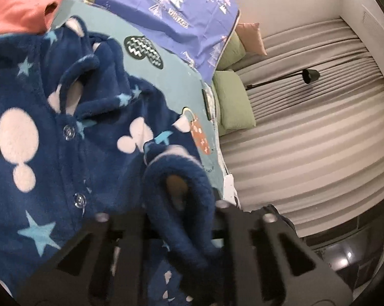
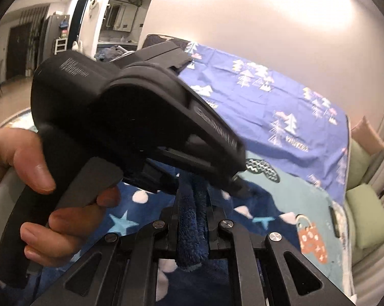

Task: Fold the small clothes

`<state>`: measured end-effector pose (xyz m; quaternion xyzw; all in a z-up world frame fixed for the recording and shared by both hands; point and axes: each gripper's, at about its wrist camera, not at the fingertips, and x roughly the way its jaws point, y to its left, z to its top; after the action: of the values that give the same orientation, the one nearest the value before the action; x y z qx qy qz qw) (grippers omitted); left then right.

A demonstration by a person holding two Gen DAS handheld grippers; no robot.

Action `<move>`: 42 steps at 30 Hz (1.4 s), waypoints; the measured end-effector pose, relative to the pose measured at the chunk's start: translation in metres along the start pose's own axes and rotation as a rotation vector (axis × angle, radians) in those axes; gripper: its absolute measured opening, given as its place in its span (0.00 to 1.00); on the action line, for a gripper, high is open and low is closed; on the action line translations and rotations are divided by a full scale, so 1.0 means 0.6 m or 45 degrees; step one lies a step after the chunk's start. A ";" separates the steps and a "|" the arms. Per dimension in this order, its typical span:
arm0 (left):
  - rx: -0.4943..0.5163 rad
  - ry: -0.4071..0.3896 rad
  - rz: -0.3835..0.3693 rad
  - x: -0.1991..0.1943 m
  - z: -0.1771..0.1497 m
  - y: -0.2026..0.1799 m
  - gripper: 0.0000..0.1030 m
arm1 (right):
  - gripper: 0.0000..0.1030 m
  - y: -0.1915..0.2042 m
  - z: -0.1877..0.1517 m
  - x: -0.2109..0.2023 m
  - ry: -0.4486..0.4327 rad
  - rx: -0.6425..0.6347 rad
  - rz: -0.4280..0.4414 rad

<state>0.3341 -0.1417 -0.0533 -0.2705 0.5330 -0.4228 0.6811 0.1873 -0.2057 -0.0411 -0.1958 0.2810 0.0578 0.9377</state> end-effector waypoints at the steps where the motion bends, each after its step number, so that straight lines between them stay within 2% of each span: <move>1: 0.027 -0.012 0.015 -0.008 0.005 -0.004 0.11 | 0.10 0.012 0.005 0.003 -0.009 -0.015 -0.027; 3: 0.067 -0.047 0.035 -0.030 0.013 -0.008 0.10 | 0.10 0.030 0.018 0.005 -0.036 -0.036 -0.087; 12: 0.098 -0.123 0.056 -0.139 0.056 0.013 0.10 | 0.10 0.073 0.110 0.032 -0.117 0.002 -0.001; 17: 0.075 -0.141 0.077 -0.178 0.075 0.060 0.10 | 0.11 0.101 0.137 0.061 -0.114 0.016 0.049; 22: -0.005 -0.135 0.054 -0.180 0.082 0.132 0.10 | 0.13 0.119 0.137 0.118 -0.051 0.024 0.109; 25: -0.051 -0.115 0.059 -0.161 0.076 0.174 0.10 | 0.18 0.128 0.131 0.161 0.015 0.013 0.140; 28: -0.113 -0.104 0.075 -0.146 0.069 0.221 0.10 | 0.30 0.130 0.108 0.198 0.115 0.040 0.238; 30: -0.155 -0.097 0.088 -0.142 0.062 0.253 0.10 | 0.42 0.111 0.092 0.210 0.157 0.062 0.318; 33: -0.223 -0.098 0.128 -0.139 0.051 0.302 0.11 | 0.42 0.053 0.064 0.215 0.173 0.147 0.349; 34: -0.237 -0.097 0.140 -0.139 0.049 0.311 0.11 | 0.42 0.011 0.055 0.221 0.171 0.211 0.333; 36: -0.271 -0.090 0.167 -0.138 0.040 0.335 0.13 | 0.42 -0.050 0.043 0.240 0.181 0.303 0.248; 37: -0.276 -0.088 0.171 -0.138 0.036 0.341 0.13 | 0.42 -0.101 0.030 0.265 0.219 0.357 0.159; 38: -0.278 -0.090 0.170 -0.139 0.032 0.346 0.13 | 0.42 -0.122 0.021 0.274 0.247 0.392 0.116; 40: -0.284 -0.100 0.165 -0.144 0.027 0.351 0.13 | 0.42 -0.192 -0.008 0.317 0.348 0.473 0.052; 42: -0.277 -0.101 0.172 -0.149 0.025 0.352 0.13 | 0.42 -0.225 -0.028 0.340 0.412 0.489 0.002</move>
<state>0.4023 0.0392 -0.1775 -0.3228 0.5653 -0.3046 0.6953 0.3790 -0.3365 -0.1209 -0.0204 0.4334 -0.0281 0.9006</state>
